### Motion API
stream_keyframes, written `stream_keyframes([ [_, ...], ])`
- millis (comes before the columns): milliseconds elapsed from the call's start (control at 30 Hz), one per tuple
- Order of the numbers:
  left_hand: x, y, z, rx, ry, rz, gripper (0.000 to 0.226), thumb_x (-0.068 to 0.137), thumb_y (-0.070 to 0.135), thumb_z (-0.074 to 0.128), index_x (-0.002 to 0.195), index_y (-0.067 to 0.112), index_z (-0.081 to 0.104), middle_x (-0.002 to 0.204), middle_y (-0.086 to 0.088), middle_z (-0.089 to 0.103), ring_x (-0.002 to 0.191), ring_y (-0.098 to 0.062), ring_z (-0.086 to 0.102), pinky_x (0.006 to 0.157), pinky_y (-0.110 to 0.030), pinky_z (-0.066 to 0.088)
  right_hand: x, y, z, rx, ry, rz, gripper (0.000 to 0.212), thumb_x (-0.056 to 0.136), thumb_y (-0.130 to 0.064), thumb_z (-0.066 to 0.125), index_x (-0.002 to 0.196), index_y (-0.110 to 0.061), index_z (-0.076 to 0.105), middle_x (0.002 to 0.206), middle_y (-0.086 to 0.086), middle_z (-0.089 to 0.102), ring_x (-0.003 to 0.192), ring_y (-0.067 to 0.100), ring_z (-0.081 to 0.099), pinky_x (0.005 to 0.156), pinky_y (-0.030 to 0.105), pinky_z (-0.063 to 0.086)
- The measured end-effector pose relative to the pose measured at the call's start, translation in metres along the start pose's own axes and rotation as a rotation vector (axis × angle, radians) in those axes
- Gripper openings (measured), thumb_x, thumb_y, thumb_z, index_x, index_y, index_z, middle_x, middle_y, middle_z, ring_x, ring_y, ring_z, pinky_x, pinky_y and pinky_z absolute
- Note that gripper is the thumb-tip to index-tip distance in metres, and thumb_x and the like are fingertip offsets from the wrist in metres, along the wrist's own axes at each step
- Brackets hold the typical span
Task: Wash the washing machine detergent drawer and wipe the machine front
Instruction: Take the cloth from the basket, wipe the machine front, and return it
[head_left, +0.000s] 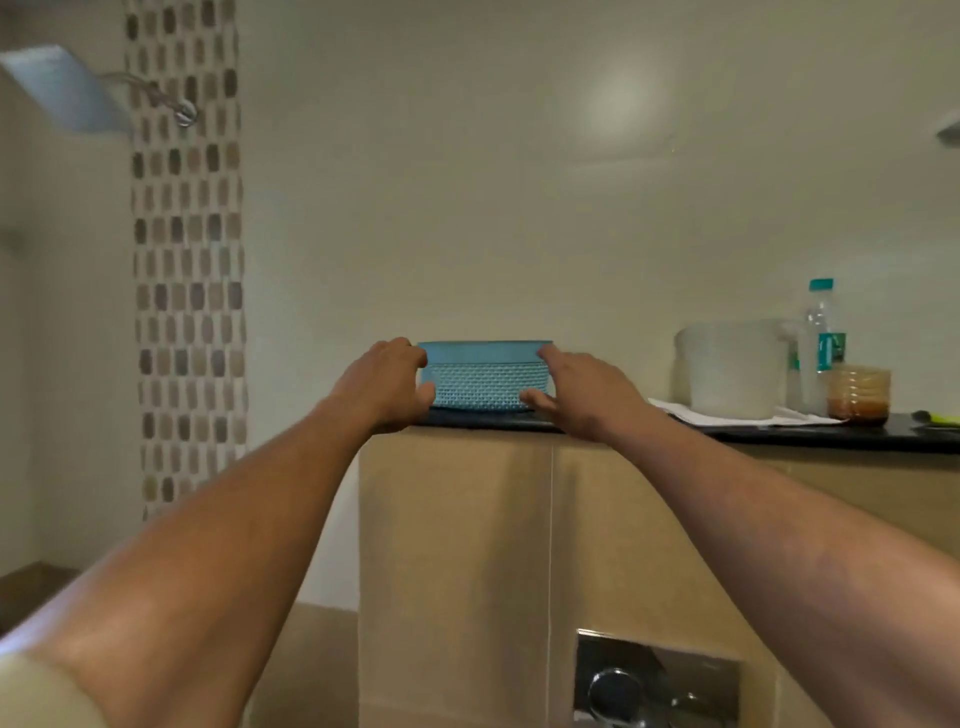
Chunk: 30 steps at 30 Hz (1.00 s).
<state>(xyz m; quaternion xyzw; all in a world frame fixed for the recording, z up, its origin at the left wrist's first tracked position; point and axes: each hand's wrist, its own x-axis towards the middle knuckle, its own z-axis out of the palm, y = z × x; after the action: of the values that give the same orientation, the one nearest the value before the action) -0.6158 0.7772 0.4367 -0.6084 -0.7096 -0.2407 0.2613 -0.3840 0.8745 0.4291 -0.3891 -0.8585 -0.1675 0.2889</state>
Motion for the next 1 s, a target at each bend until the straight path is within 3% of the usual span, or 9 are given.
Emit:
stream_keyframes([
  [100, 0.040, -0.022, 0.025, -0.060, -0.046, -0.010, 0.077, 0.092, 0.054, 0.058, 0.149, 0.007, 0.035, 0.150, -0.016, 0.041, 0.135, -0.033, 0.042, 0.109, -0.045, 0.040, 0.029, 0.004, 0.019, 0.011, 0.023, 0.082, 0.072, 0.093, -0.061, 0.051, 0.145, -0.015, 0.031, 0.130, 0.013, 0.059, 0.115, 0.030, 0.056, 0.084, 0.041, 0.048],
  [267, 0.081, -0.038, 0.066, -0.462, -0.107, -0.119, 0.137, 0.068, 0.076, 0.069, 0.159, 0.012, -0.012, 0.168, -0.013, -0.004, 0.153, -0.033, 0.012, 0.121, -0.046, 0.020, 0.067, 0.005, 0.050, 0.224, 0.069, 0.317, 0.123, 0.068, -0.090, 0.051, 0.156, -0.019, 0.003, 0.151, 0.014, 0.043, 0.132, 0.034, 0.048, 0.100, 0.047, 0.046],
  [367, 0.095, -0.046, 0.089, -0.662, -0.158, -0.133, 0.149, 0.055, 0.078, 0.071, 0.158, 0.017, -0.019, 0.168, -0.013, -0.003, 0.154, -0.031, 0.014, 0.120, -0.044, 0.022, 0.081, 0.006, 0.066, 0.281, 0.033, 0.346, 0.136, 0.058, -0.098, 0.049, 0.156, -0.025, -0.010, 0.148, 0.011, 0.049, 0.123, 0.032, 0.057, 0.096, 0.045, 0.050],
  [467, 0.103, -0.048, 0.109, -0.797, -0.175, -0.154, 0.148, 0.056, 0.073, 0.074, 0.158, 0.019, -0.018, 0.167, -0.015, 0.013, 0.150, -0.032, 0.026, 0.118, -0.041, 0.028, 0.091, 0.007, 0.084, 0.298, 0.019, 0.341, 0.139, 0.055, -0.099, 0.050, 0.155, -0.028, -0.015, 0.135, 0.007, 0.060, 0.105, 0.028, 0.066, 0.088, 0.041, 0.055],
  [533, 0.108, -0.050, 0.120, -0.860, -0.151, -0.172, 0.140, 0.065, 0.063, 0.080, 0.159, 0.016, -0.013, 0.165, -0.014, 0.022, 0.148, -0.032, 0.032, 0.116, -0.039, 0.031, 0.094, 0.008, 0.094, 0.319, 0.045, 0.337, 0.137, 0.057, -0.095, 0.055, 0.155, -0.028, -0.013, 0.136, 0.005, 0.059, 0.108, 0.028, 0.065, 0.088, 0.040, 0.055],
  [700, 0.120, -0.057, 0.135, -0.949, -0.094, -0.237, 0.103, 0.065, 0.044, 0.091, 0.143, 0.012, 0.033, 0.140, -0.008, 0.052, 0.126, -0.026, 0.054, 0.102, -0.035, 0.047, 0.099, 0.012, 0.107, 0.480, 0.183, 0.336, 0.119, 0.063, -0.074, 0.076, 0.150, -0.028, 0.009, 0.131, 0.008, 0.061, 0.111, 0.029, 0.063, 0.091, 0.039, 0.055],
  [833, 0.113, -0.054, 0.123, -0.997, -0.044, -0.232, 0.113, 0.048, 0.050, 0.095, 0.140, 0.017, 0.039, 0.135, -0.005, 0.052, 0.123, -0.023, 0.054, 0.107, -0.044, 0.048, 0.095, 0.010, 0.106, 0.573, 0.218, 0.328, 0.114, 0.064, -0.060, 0.085, 0.148, -0.026, 0.014, 0.128, 0.010, 0.062, 0.110, 0.029, 0.063, 0.092, 0.036, 0.054],
  [1000, 0.084, -0.048, 0.085, -0.965, 0.014, -0.246, 0.110, 0.051, 0.042, 0.098, 0.140, 0.016, 0.037, 0.135, -0.005, 0.050, 0.124, -0.024, 0.052, 0.108, -0.046, 0.047, 0.076, -0.004, 0.089, 0.627, 0.260, 0.280, 0.114, 0.063, -0.060, 0.085, 0.147, -0.028, 0.015, 0.127, 0.009, 0.062, 0.109, 0.028, 0.063, 0.092, 0.040, 0.057],
])
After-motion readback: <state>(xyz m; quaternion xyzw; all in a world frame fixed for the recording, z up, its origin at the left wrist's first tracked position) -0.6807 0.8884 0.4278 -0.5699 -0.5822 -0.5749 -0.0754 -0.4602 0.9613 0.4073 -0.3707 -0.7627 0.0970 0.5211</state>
